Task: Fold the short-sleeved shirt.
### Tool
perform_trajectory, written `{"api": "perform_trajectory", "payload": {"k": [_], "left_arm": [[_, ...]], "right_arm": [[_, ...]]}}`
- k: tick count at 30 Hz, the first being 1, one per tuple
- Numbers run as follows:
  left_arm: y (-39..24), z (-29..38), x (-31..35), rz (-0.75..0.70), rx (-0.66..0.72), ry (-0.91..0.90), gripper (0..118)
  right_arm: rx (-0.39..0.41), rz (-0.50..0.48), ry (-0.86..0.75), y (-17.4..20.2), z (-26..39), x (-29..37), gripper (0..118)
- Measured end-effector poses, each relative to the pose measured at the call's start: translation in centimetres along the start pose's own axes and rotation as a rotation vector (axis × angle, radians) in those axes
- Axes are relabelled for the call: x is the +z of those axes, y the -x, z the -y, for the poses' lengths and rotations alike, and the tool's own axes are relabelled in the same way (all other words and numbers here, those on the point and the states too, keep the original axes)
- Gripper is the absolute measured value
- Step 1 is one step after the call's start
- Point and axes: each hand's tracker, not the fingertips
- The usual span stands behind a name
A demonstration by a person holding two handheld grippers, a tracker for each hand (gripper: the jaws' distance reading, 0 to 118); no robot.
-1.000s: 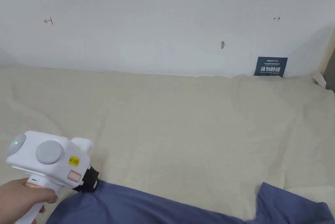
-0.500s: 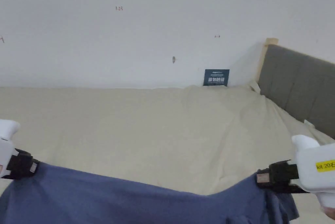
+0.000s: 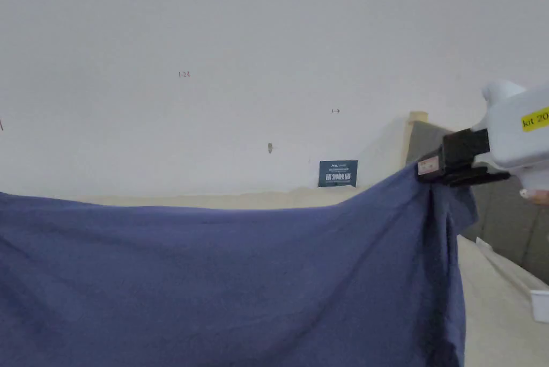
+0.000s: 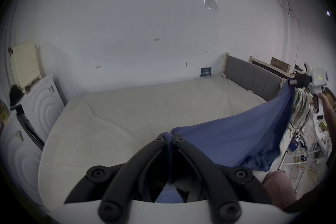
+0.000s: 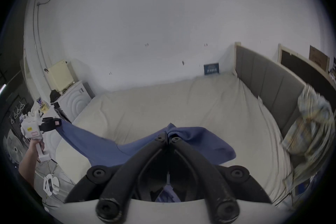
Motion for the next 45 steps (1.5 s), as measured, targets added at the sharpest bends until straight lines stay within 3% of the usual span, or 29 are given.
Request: {"api": "perform_trajectory", "payload": {"k": [5,10,20,26,30,34,36,39,41,45], "left_arm": [[1.1,-4.6,-1.4,-0.069,0.053,-0.023,3],[2.8,-9.7,-4.5,-0.118,0.065,-0.061,3],[6.1,-19.7,-11.2,-0.221,0.09,-0.186,3],[5.8,-23.4,-12.5,-0.321,0.028,-0.343,3],[5.6,-23.7,-13.2,-0.34,0.008,-0.401,3],[6.3,-21.7,-15.5,-0.336,0.009,-0.377,3],[6.5,-19.3,-17.4,-0.32,0.023,-0.31,3],[6.3,-13.3,-21.1,-0.286,0.08,-0.208,3],[5.8,-8.3,-23.2,-0.233,0.056,-0.123,3],[2.8,1.3,-23.9,-0.135,0.008,0.02,3]], "right_arm": [[0.014,-0.003,-0.039,2.5,-6.0,-1.6,0],[0.045,0.087,-0.07,5.0,-11.4,-5.0,0],[0.038,0.146,-0.177,7.7,-20.8,-13.0,0],[0.187,0.256,-0.326,10.9,-24.5,-14.0,0],[0.21,0.27,-0.386,11.4,-27.1,-15.2,0],[0.216,0.259,-0.383,11.1,-25.5,-17.0,0],[0.207,0.219,-0.309,10.0,-23.2,-19.2,0],[0.279,0.232,-0.228,7.8,-15.9,-23.5,0],[0.283,0.204,-0.12,6.1,-9.9,-26.2,0],[0.204,0.155,0.049,2.7,1.8,-28.3,0]]}}
